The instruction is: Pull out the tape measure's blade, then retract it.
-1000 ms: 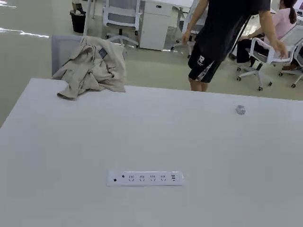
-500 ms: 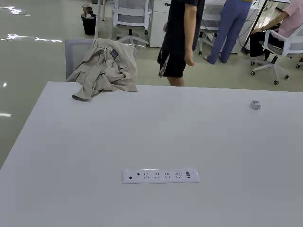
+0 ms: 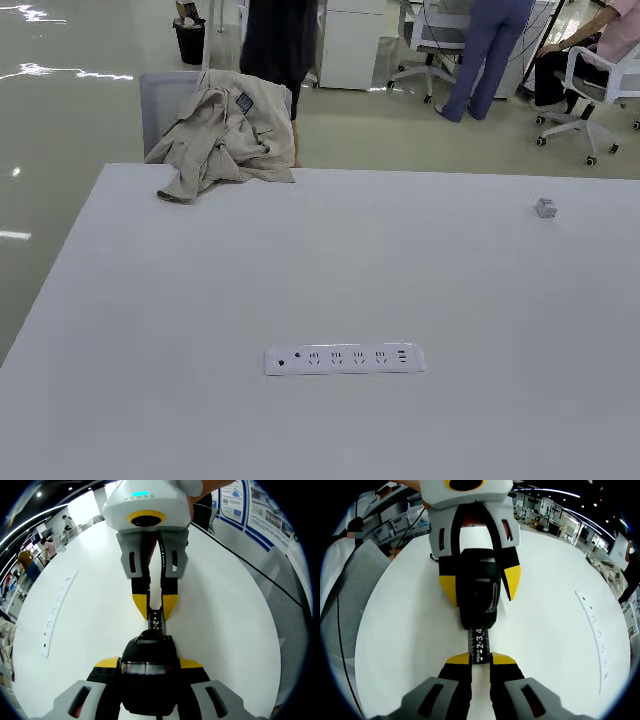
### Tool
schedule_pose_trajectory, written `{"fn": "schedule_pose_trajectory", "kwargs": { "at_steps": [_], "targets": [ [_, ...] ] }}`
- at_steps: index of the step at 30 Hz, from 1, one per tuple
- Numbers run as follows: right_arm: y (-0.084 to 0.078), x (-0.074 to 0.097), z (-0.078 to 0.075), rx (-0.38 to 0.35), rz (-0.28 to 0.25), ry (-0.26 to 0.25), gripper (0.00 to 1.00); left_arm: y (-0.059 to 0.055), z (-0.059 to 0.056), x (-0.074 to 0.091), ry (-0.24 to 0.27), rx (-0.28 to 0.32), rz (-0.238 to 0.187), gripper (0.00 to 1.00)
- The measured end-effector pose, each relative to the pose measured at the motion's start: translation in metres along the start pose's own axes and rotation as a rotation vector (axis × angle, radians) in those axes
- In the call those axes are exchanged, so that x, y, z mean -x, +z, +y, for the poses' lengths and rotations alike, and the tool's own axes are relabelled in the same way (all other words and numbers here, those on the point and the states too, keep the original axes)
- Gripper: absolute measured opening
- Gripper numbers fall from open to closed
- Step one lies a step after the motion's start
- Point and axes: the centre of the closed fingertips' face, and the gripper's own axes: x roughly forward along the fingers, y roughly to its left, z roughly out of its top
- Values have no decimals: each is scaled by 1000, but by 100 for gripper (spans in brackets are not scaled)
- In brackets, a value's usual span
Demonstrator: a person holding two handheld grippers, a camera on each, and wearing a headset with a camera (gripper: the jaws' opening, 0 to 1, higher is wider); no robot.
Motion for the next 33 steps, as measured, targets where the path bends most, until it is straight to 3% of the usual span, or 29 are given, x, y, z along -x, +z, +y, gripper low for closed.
{"fn": "schedule_pose_trajectory", "kwargs": {
  "at_steps": [33],
  "targets": [
    [-43, 29, 2, -31, 33, -17, 11, 0, 0, -1, -1, -6, 12, 39]
  ]
}}
